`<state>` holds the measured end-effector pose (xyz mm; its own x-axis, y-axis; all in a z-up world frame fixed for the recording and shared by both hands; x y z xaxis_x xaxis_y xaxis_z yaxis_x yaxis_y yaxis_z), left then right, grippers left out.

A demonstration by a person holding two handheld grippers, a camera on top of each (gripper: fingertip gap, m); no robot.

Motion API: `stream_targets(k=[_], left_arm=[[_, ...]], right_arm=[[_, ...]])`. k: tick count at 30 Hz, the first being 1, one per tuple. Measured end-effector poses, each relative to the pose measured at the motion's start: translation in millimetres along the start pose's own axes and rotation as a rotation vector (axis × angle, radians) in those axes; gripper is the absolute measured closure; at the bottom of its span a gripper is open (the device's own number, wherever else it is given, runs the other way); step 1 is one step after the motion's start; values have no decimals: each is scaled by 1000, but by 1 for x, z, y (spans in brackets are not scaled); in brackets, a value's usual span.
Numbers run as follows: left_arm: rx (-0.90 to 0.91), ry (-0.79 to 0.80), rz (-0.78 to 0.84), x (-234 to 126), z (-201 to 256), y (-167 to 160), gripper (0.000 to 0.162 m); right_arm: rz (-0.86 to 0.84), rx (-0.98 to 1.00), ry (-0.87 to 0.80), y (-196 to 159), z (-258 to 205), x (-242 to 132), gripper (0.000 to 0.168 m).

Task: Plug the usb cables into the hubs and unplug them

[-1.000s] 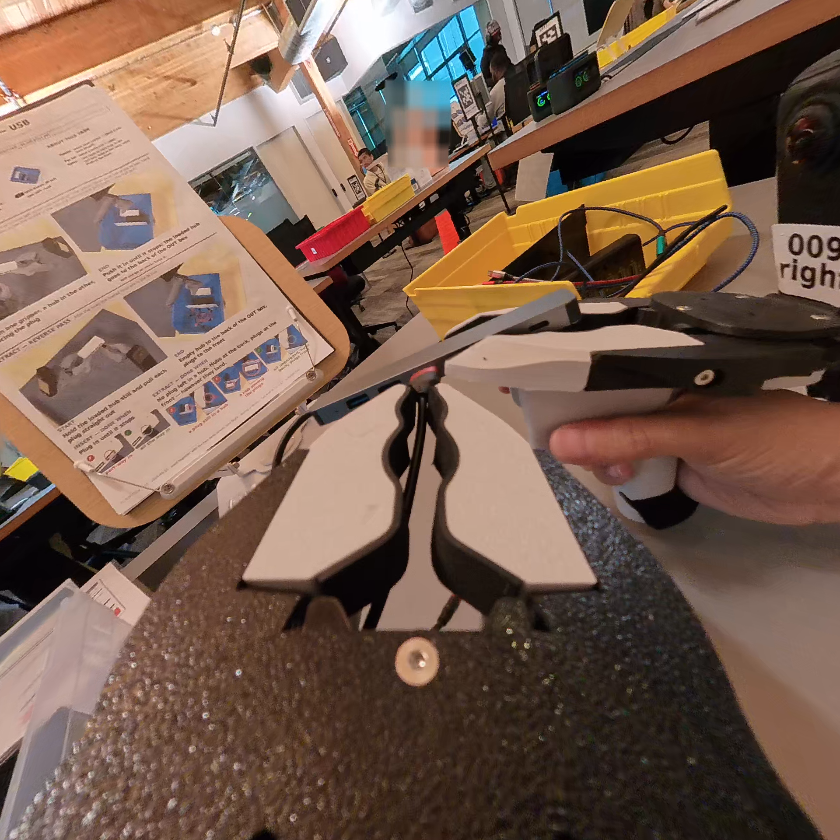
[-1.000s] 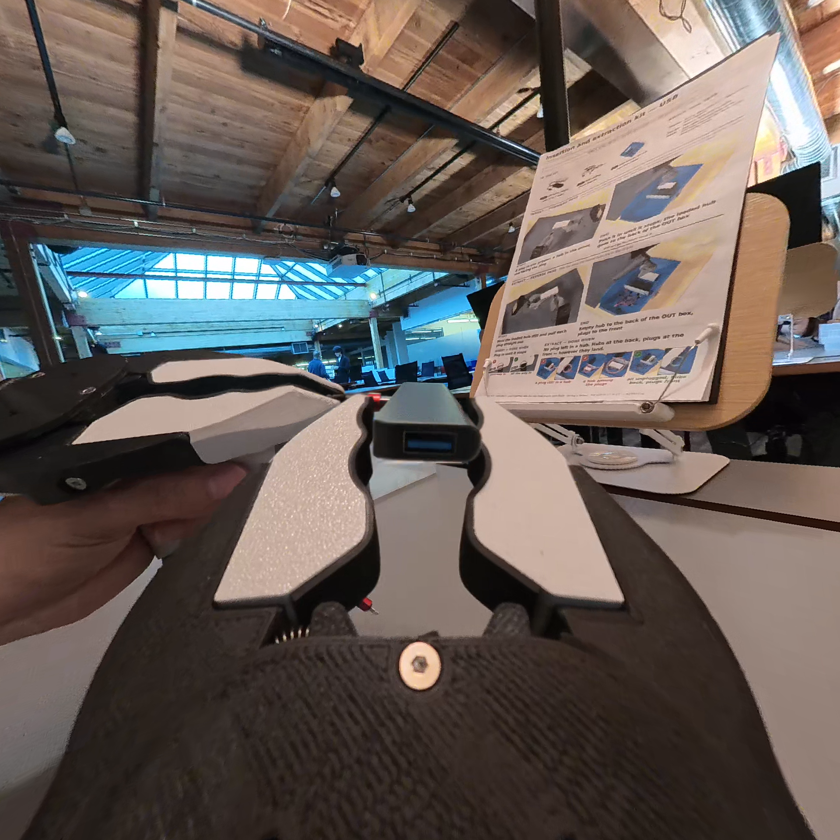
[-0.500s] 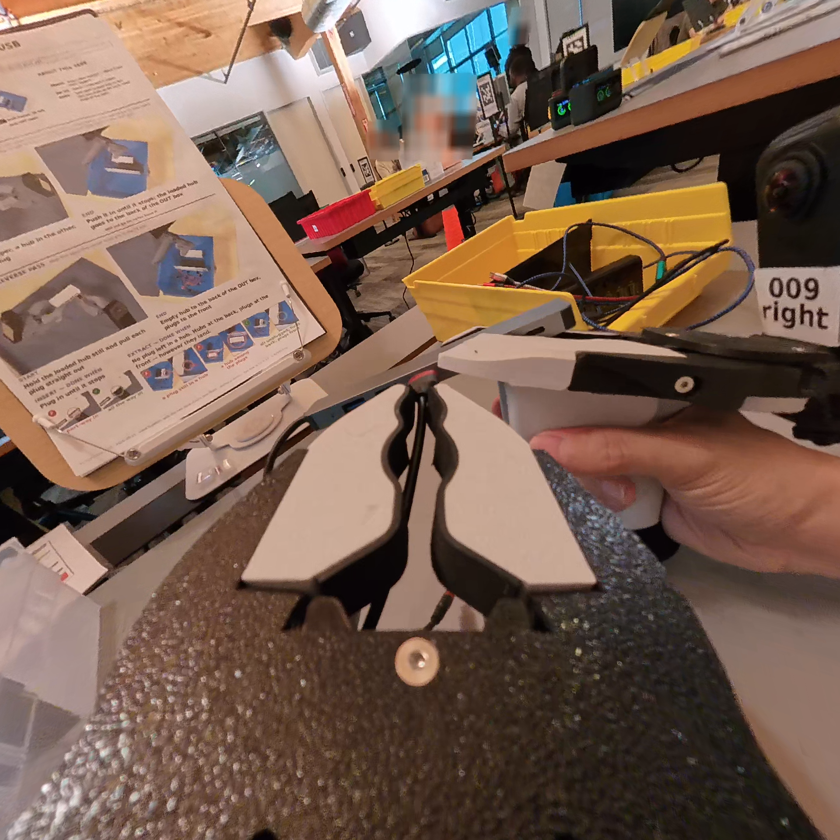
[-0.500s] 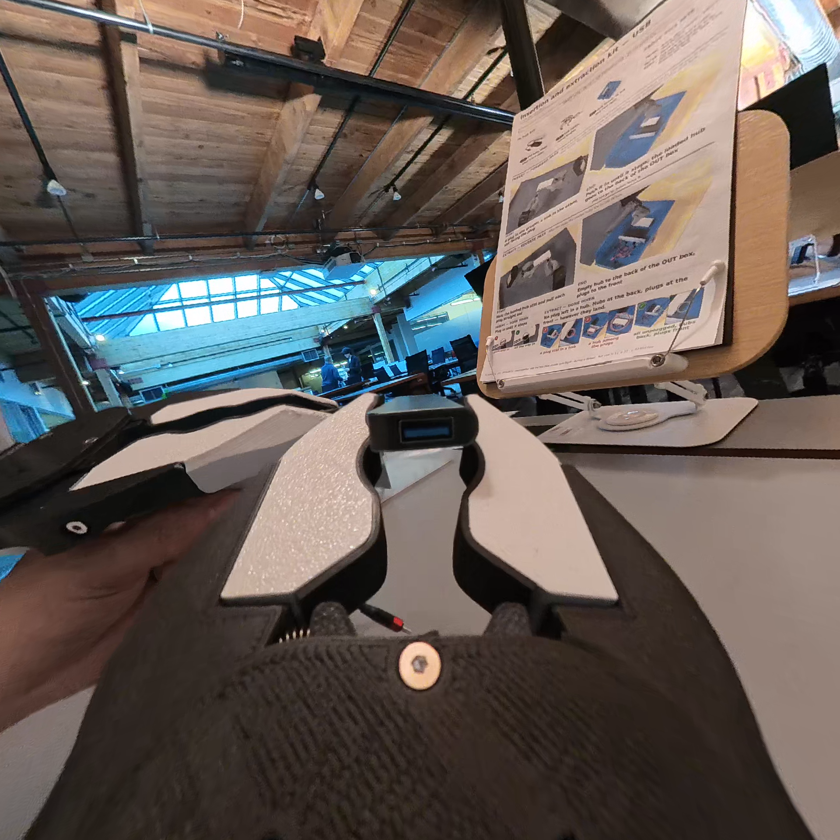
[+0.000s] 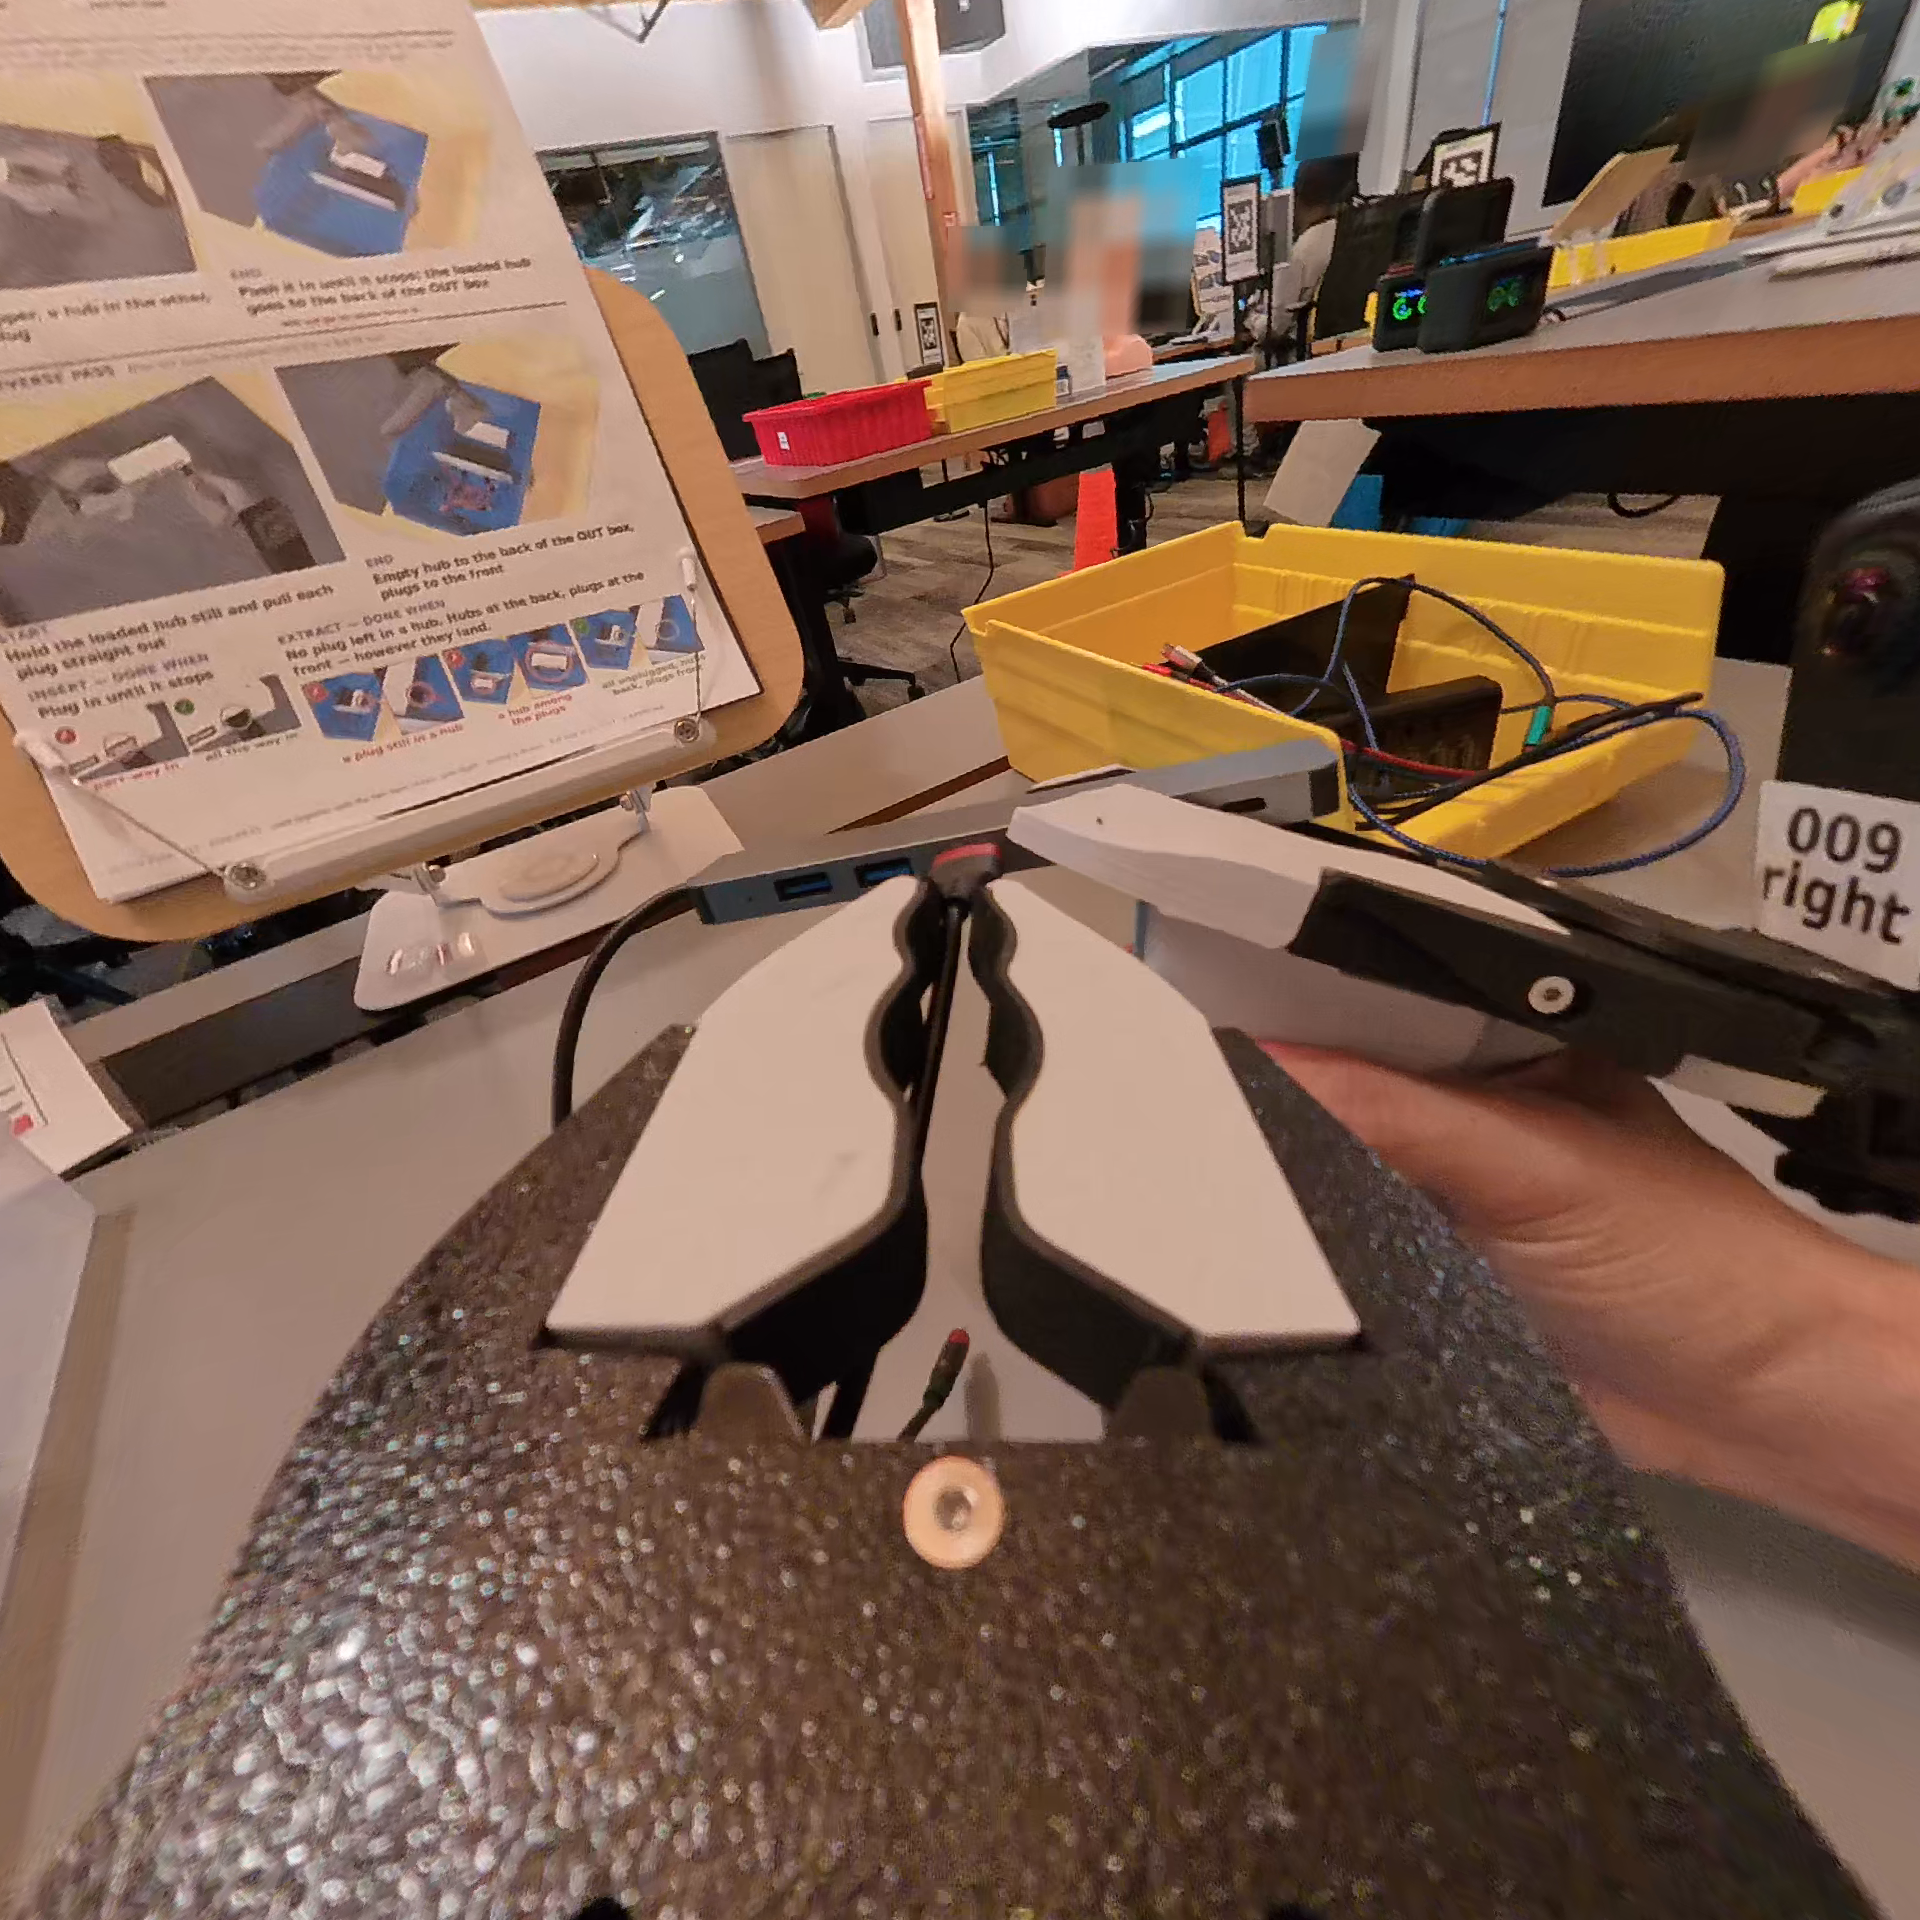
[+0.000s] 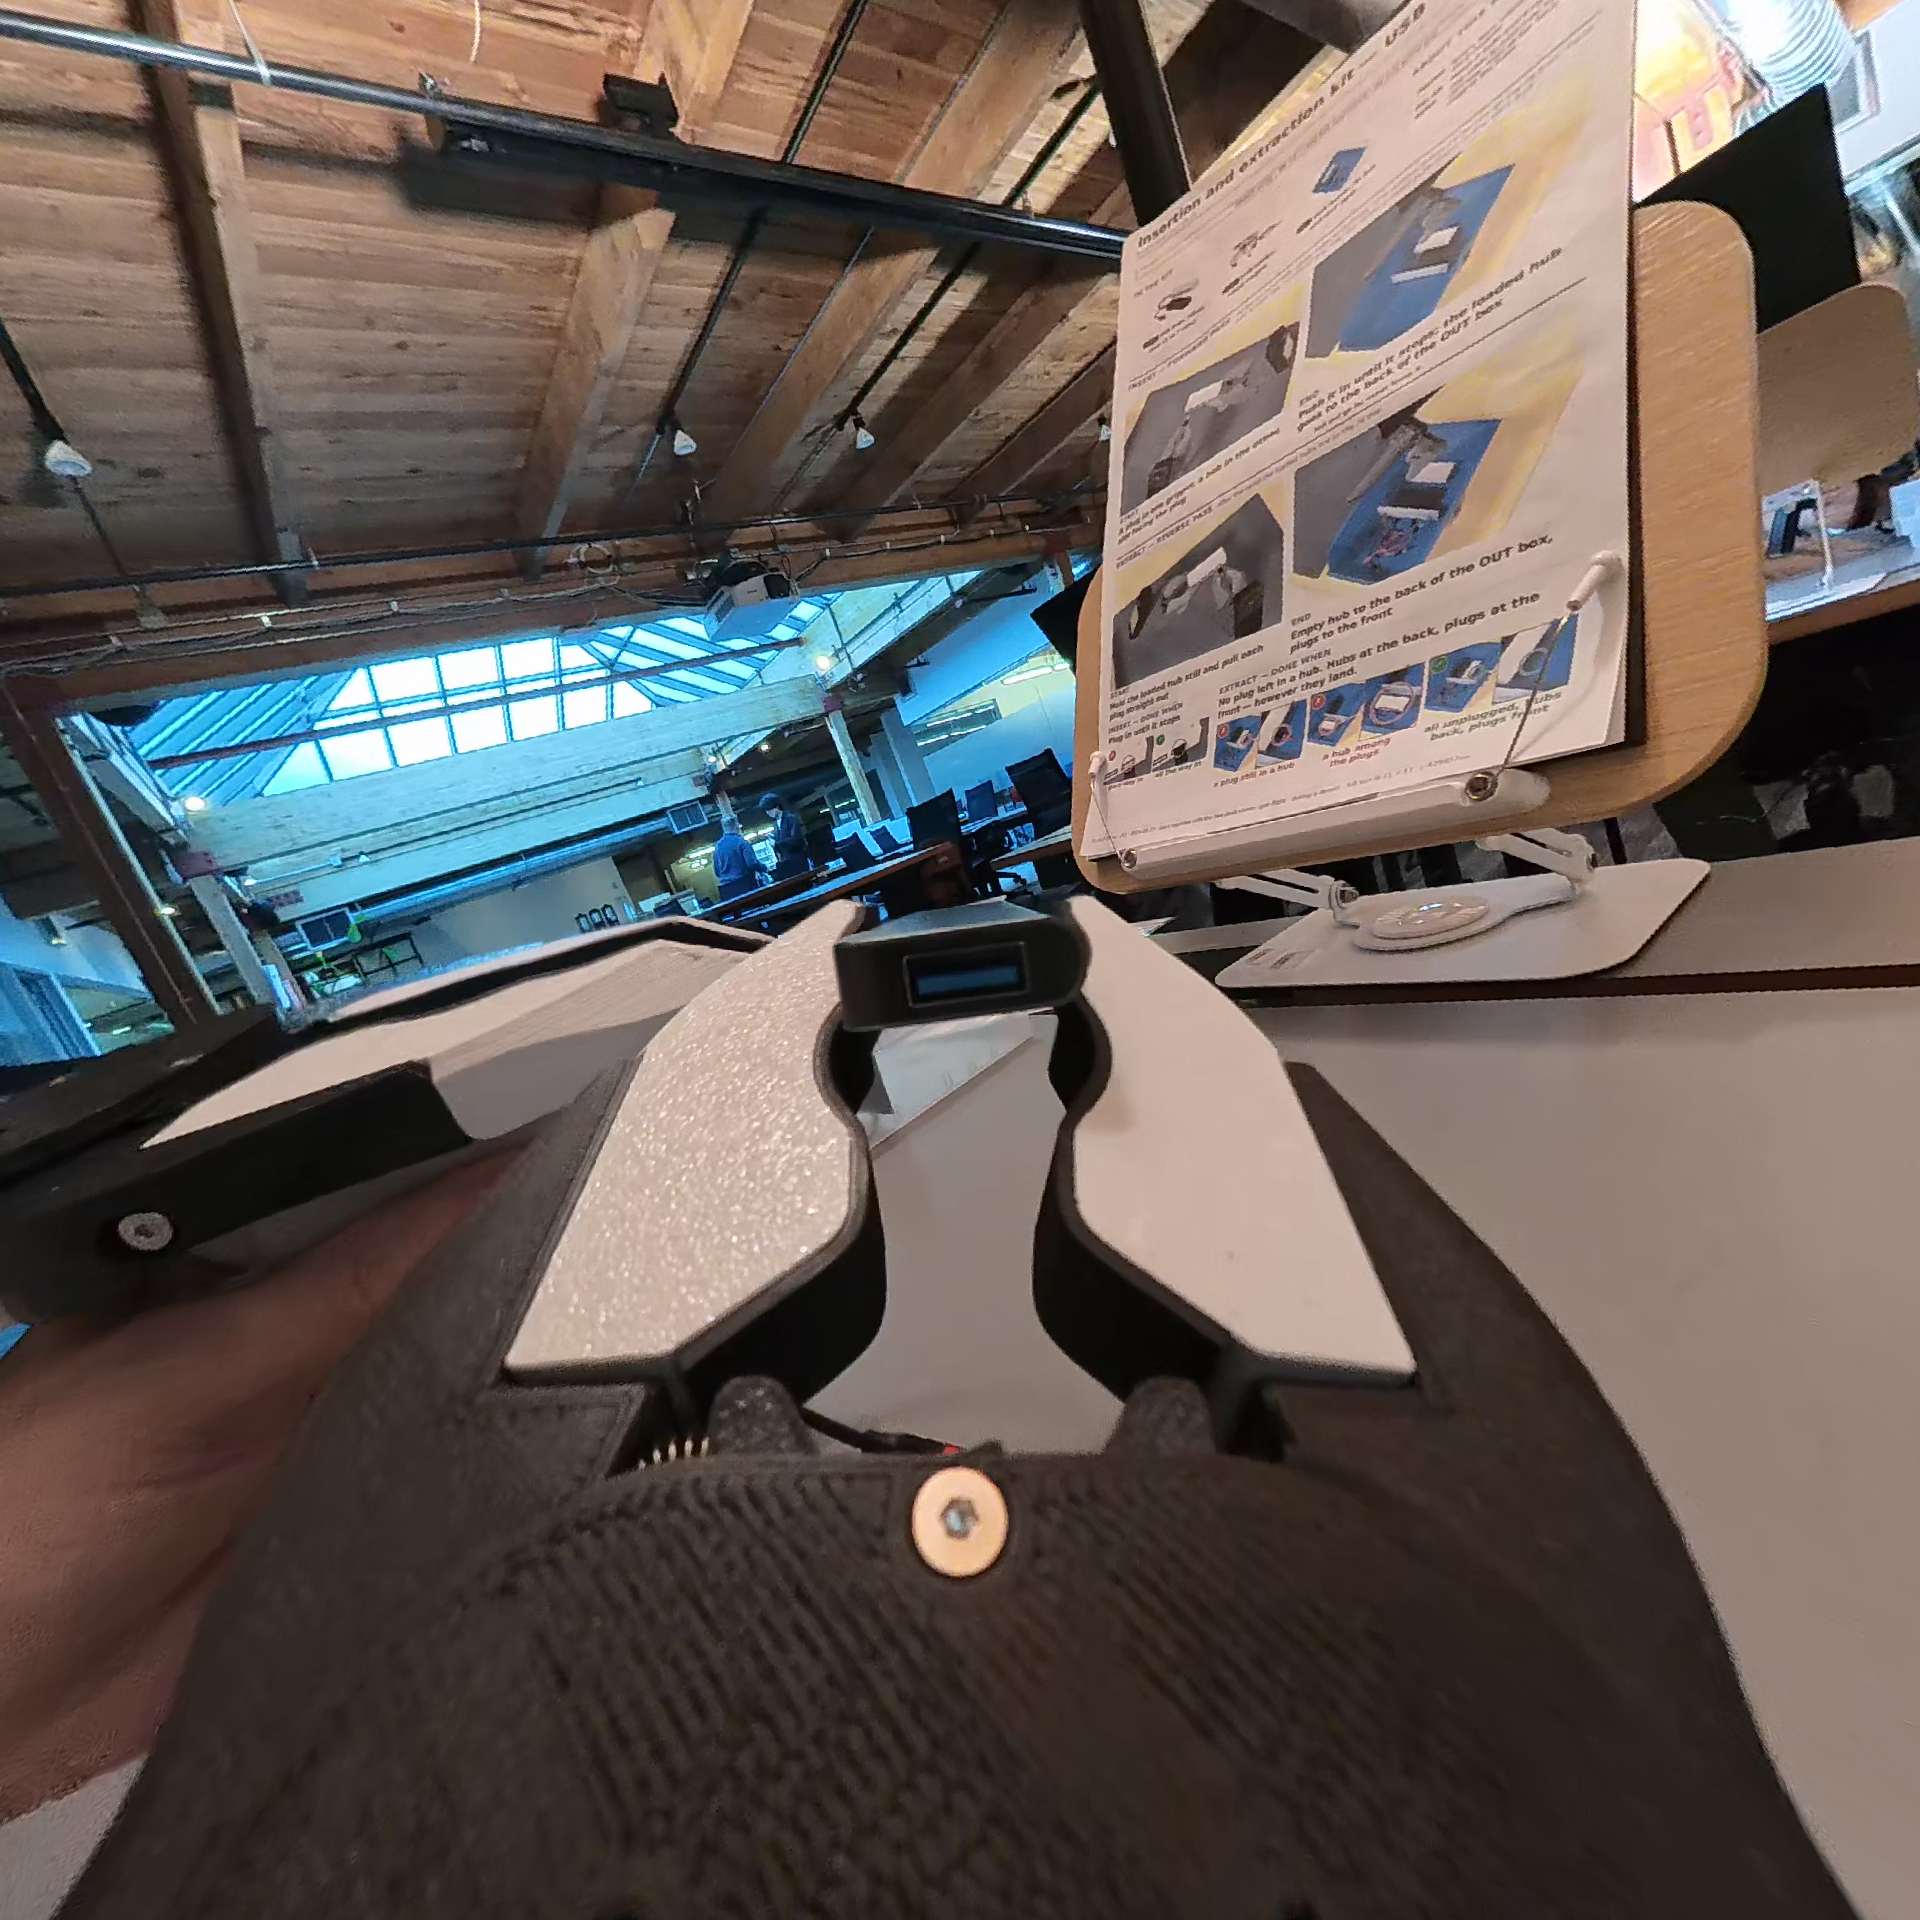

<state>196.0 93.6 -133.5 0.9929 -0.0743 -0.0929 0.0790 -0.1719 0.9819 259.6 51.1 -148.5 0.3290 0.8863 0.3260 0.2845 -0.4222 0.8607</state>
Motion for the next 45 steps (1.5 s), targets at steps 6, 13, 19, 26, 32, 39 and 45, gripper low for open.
stream_targets(k=[6, 13, 19, 26, 32, 39, 45], left_arm=[[-126, 2, 37, 3, 2, -2, 157], [-134, 6, 29, 4, -1, -2, 157], [-65, 0, -29, 7, -3, -5, 156], [-77, -43, -72, 10, -6, -8, 156], [-133, -76, -59, 12, -8, -10, 156], [-109, -197, 81, 6, 1, 4, 147], [-423, -317, 74, -15, -14, 14, 120]], right_arm=[[-4, 8, -10, 1, 2, -1, 136], [-54, -32, -6, -3, 3, 0, 135], [-90, -74, -24, -6, 5, 0, 135], [-109, -88, -40, -8, 8, 0, 135], [-125, -91, -42, -10, 10, 0, 135], [32, -56, 67, 8, 6, -4, 136], [113, -194, 103, 19, 0, -9, 136]])
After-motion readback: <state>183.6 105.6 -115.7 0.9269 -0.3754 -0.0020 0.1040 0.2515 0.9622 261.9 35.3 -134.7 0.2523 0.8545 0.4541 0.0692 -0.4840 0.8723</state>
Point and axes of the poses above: each gripper's, where its closed fingertips meet, x out along the fingers, y out of its top, z = x × y across the jaws, the point moved 4 cm from there along -x, back along the fingers, and after that the axes turned 6 degrees about -y, right-handed, at the moved point
